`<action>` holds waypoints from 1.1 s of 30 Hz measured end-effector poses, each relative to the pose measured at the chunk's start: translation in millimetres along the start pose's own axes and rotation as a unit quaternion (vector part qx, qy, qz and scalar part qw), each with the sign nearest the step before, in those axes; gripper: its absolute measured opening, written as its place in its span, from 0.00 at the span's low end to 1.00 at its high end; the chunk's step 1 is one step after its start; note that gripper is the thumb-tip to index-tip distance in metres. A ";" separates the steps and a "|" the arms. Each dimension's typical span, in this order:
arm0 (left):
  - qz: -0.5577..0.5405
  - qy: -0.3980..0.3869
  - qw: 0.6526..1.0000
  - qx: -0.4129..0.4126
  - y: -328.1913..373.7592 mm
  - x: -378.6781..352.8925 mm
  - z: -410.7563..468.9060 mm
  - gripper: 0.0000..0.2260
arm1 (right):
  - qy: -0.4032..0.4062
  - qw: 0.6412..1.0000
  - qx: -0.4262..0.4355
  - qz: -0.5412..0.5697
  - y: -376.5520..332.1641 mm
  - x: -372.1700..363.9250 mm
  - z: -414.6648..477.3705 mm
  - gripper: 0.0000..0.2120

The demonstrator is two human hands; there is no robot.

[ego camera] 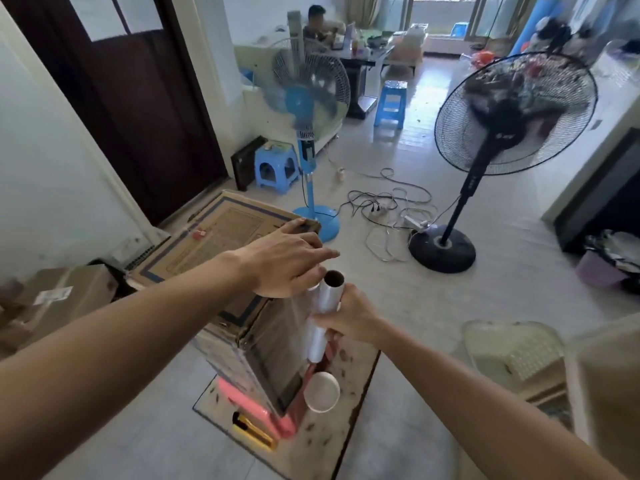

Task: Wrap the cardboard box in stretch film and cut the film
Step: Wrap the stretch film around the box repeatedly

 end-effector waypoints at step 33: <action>-0.073 0.136 0.946 0.285 43.0 -5.1 -74.9 0.16 | -0.108 0.936 0.231 -0.242 -37.1 28.6 66.4 0.20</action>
Point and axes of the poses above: each hand's wrist, its own z-axis towards the middle knuckle, its own x-axis out of the back of the hand, y = z × x, the point moved 6 cm from there along z, towards the middle knuckle, and after that the axes turned 8 degrees about x, right-handed, at the moved point
